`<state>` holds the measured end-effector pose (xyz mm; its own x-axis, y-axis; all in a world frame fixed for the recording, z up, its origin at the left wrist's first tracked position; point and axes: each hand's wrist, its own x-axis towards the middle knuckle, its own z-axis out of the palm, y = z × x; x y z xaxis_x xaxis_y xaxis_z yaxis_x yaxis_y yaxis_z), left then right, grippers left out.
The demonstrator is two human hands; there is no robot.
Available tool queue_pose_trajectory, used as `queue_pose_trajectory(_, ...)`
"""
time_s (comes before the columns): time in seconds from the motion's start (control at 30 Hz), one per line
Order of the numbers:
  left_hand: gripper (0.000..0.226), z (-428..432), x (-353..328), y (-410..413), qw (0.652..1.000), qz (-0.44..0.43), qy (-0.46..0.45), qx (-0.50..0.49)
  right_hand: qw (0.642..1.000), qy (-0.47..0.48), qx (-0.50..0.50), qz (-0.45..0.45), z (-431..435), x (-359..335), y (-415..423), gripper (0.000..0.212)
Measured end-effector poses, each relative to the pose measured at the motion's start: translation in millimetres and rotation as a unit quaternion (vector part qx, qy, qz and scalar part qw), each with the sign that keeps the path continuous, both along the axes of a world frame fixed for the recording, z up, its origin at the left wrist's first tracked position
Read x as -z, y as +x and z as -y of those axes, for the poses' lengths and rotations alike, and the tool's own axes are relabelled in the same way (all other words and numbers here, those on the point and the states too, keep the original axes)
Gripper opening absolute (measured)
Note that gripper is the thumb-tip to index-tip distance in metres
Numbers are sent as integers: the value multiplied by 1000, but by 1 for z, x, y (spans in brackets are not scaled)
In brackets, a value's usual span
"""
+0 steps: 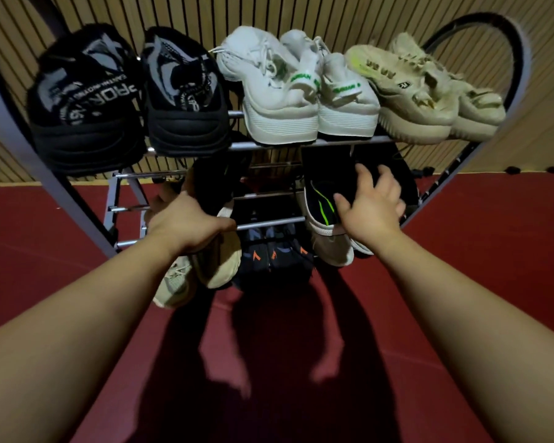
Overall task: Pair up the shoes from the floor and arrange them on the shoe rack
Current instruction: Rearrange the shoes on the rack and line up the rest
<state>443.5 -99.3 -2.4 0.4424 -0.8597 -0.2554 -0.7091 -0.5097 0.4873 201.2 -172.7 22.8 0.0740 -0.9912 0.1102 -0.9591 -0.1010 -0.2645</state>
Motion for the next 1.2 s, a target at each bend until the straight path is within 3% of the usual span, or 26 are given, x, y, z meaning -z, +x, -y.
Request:
queue_pose_trajectory(0.1,105,-21,0,8,999,-4,-43,29,997,-41,-66,-30,-3,-8,7,71)
queue_pose_trajectory(0.23,116,-46,9,17,991,57,-68,100,976,-17,-195,-97,-11,-8,26,88)
queue_pose_trajectory(0.33,121,-62,12,32,981,53,-96,157,956,-7,-261,-138,-17,-10,37,96)
queue_pose_trajectory(0.5,112,-76,8,43,933,65,-177,307,923,33,-347,-165,-15,-29,39,108)
queue_pose_trajectory(0.6,108,-70,5,35,897,93,-218,374,883,42,-396,-247,-18,-43,33,116)
queue_pose_trajectory(0.73,108,-57,4,16,870,110,-220,428,864,-7,-426,-269,-30,-52,7,104)
queue_pose_trajectory(0.9,94,-31,2,-19,856,113,-231,448,905,-41,-370,-207,-39,-58,-61,89)
queue_pose_trajectory(1.0,90,-10,5,-41,911,-32,-273,309,956,-30,-258,-135,-45,-53,-112,87)
queue_pose_trajectory(1.07,87,2,10,-49,949,-99,-238,180,985,-6,-155,-73,-50,-47,-140,91)
queue_pose_trajectory(1.13,85,12,15,-62,972,-65,-182,137,998,-8,-57,-28,-51,-41,-157,89)
queue_pose_trajectory(1.2,98,17,15,-79,977,-37,-134,161,999,-20,26,1,-45,-36,-157,85)
